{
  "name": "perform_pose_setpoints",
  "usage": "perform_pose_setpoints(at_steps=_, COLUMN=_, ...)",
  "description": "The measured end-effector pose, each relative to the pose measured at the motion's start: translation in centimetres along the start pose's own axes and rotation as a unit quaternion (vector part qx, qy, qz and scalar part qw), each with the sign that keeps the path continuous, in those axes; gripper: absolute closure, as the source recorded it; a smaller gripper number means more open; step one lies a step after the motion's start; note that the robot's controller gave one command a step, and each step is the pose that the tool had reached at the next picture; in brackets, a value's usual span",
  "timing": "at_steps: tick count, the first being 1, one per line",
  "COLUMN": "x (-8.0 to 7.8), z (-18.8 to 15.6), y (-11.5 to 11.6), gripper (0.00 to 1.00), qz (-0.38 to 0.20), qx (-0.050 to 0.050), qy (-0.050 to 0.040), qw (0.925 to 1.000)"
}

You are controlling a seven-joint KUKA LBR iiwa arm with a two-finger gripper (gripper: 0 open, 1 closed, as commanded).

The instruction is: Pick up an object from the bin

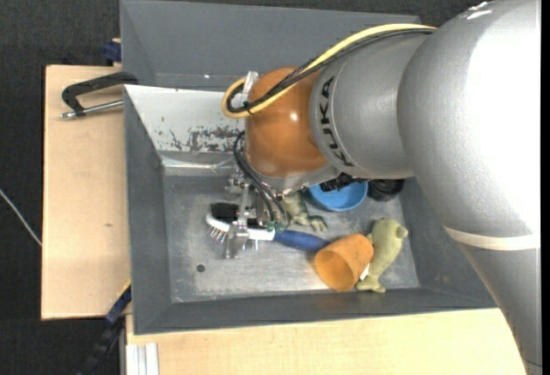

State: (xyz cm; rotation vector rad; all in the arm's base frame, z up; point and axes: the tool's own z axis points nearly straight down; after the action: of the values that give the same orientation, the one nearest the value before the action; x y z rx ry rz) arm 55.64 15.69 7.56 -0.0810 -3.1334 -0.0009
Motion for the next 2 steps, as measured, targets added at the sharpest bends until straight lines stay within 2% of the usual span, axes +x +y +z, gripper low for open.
perform_pose_setpoints(at_steps=1, x=-0.2, z=-0.6, y=0.1, gripper=1.00, qz=-0.001, qx=-0.001, qy=-0.0046, qw=1.0000)
perform_pose_setpoints(at_steps=2, x=-0.8, z=-12.2, y=-0.7, gripper=1.00, qz=-0.015, qx=-0.002, qy=-0.0098, qw=0.9998)
